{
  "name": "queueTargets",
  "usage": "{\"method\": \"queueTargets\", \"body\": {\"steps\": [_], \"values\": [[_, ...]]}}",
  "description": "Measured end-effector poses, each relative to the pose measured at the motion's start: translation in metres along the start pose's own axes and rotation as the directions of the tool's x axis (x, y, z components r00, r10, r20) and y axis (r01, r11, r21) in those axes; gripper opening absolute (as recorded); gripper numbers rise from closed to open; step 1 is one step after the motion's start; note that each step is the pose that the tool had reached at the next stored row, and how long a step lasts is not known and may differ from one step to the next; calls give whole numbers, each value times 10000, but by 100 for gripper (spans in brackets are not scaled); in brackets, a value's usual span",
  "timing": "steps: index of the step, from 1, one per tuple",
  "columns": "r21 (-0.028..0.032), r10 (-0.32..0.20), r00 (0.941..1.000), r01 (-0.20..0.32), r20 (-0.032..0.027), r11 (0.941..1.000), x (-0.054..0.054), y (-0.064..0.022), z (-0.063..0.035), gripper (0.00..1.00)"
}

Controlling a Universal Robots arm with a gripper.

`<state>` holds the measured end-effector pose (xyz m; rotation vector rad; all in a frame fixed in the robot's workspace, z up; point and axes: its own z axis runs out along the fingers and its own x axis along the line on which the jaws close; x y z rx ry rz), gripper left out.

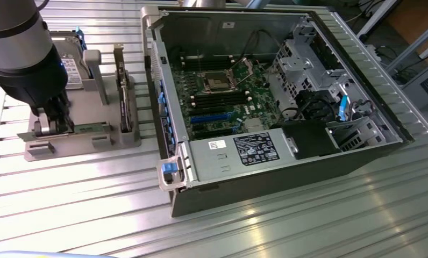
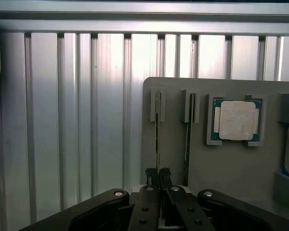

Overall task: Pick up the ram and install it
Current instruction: 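Pick up the ram and move it above insertion slot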

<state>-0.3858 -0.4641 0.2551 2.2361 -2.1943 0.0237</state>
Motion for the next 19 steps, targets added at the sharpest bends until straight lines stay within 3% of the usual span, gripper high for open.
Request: {"method": "queueTargets", "body": {"steps": [19], "values": [[0,0,10000,0,0,10000,2,-1,-135,12]]}}
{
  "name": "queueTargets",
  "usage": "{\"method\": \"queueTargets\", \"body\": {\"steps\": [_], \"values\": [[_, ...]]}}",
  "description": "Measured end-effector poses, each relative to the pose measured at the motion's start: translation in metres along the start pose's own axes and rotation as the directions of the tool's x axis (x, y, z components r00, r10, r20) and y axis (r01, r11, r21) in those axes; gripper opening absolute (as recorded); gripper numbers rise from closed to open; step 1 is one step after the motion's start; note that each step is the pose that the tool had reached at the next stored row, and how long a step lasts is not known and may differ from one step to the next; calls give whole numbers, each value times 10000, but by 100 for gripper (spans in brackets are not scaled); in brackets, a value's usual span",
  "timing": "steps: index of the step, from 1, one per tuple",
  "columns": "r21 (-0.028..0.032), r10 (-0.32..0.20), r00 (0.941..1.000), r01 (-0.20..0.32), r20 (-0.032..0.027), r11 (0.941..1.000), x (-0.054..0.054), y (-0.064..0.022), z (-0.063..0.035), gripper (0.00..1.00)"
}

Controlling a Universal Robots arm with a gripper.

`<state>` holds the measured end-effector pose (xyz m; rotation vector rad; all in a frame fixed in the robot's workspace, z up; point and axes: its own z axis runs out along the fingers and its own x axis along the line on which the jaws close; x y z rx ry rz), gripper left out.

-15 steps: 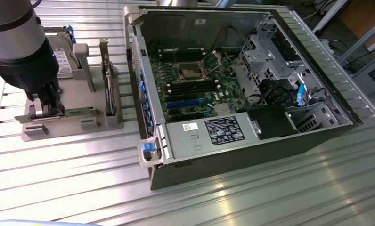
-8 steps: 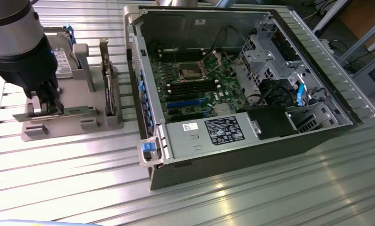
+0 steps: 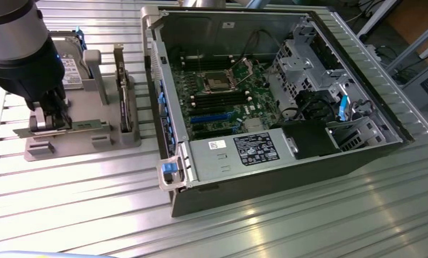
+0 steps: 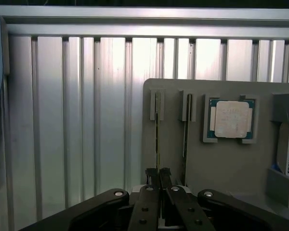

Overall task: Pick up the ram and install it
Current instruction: 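Pick up the ram and move it above insertion slot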

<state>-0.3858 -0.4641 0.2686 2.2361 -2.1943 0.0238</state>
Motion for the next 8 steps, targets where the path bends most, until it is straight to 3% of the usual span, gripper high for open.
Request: {"method": "queueTargets", "body": {"steps": [8], "values": [[0,0,10000,0,0,10000,1,0,-33,12]]}}
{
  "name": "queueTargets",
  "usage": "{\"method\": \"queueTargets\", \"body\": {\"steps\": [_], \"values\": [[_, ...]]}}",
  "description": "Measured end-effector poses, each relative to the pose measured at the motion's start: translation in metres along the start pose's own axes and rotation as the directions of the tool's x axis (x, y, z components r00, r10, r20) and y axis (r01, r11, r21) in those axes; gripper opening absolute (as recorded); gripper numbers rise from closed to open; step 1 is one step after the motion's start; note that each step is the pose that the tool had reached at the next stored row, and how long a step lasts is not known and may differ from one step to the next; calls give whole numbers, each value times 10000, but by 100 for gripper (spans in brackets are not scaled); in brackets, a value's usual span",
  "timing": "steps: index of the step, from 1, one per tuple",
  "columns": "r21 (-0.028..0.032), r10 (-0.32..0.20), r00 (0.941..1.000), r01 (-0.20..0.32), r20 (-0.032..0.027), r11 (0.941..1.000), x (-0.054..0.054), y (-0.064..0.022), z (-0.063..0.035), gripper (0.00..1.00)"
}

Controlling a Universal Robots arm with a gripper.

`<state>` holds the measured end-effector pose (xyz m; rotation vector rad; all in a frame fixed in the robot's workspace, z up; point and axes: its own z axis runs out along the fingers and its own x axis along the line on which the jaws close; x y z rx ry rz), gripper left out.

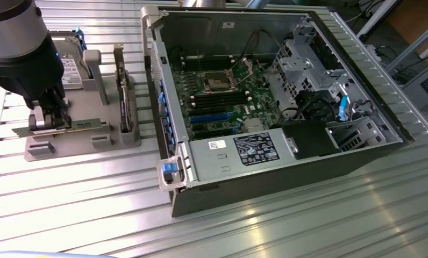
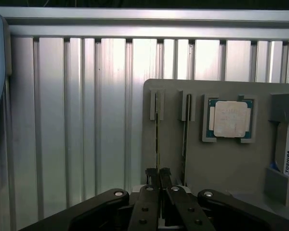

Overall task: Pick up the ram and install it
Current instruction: 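Pick up the ram and move it above insertion slot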

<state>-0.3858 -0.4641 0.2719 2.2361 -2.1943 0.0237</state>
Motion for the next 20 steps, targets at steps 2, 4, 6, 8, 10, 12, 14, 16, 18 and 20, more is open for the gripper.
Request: {"method": "queueTargets", "body": {"steps": [2,4,6,8,10,12,14,16,18,20], "values": [[0,0,10000,0,0,10000,0,0,-9,12],[0,0,10000,0,0,10000,0,0,-14,12],[-2,0,10000,0,-2,10000,1,0,-27,12],[-1,0,10000,0,-1,10000,1,0,-43,12],[2,0,10000,0,2,10000,1,0,-50,12],[-1,0,10000,0,0,10000,1,0,-60,12],[0,0,10000,0,0,10000,1,0,-88,12],[0,0,10000,0,1,10000,2,-1,-109,12],[0,0,10000,0,0,10000,2,0,-130,12],[0,0,10000,0,0,10000,2,-1,-143,12]]}}
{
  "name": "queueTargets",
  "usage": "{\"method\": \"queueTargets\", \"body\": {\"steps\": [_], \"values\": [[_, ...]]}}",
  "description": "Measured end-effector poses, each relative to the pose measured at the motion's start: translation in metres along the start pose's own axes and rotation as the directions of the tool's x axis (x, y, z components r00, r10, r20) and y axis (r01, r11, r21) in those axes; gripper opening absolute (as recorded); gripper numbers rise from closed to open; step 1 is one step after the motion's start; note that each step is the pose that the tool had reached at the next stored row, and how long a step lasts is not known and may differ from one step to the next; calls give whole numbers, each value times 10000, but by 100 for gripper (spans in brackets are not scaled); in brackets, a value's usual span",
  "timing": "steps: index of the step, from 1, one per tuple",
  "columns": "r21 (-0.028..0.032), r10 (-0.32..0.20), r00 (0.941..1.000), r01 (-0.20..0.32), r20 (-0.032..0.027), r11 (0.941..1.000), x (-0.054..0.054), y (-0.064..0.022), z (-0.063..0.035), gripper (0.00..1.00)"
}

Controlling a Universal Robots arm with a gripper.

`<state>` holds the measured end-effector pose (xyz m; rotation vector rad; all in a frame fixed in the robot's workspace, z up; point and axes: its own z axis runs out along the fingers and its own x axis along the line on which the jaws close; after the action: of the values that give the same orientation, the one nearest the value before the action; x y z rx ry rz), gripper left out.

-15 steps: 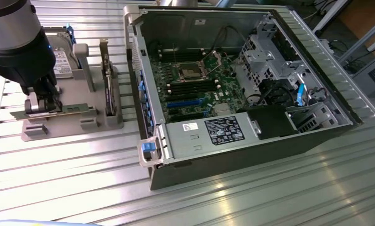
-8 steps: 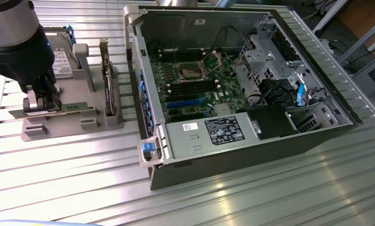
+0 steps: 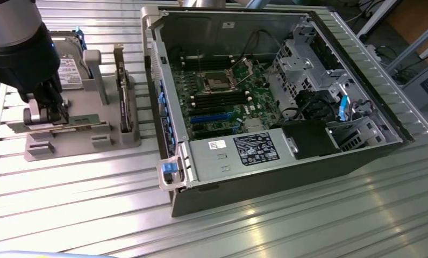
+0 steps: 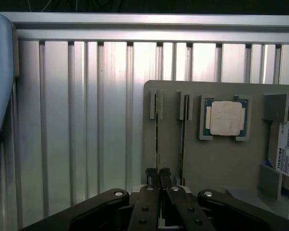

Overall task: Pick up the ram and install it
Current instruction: 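Pick up the ram and move it above insertion slot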

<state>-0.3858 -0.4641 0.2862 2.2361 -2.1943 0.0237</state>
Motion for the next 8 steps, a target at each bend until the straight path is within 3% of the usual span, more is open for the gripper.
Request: {"method": "queueTargets", "body": {"steps": [8], "values": [[2,0,10000,0,1,10000,1,0,-76,12]]}}
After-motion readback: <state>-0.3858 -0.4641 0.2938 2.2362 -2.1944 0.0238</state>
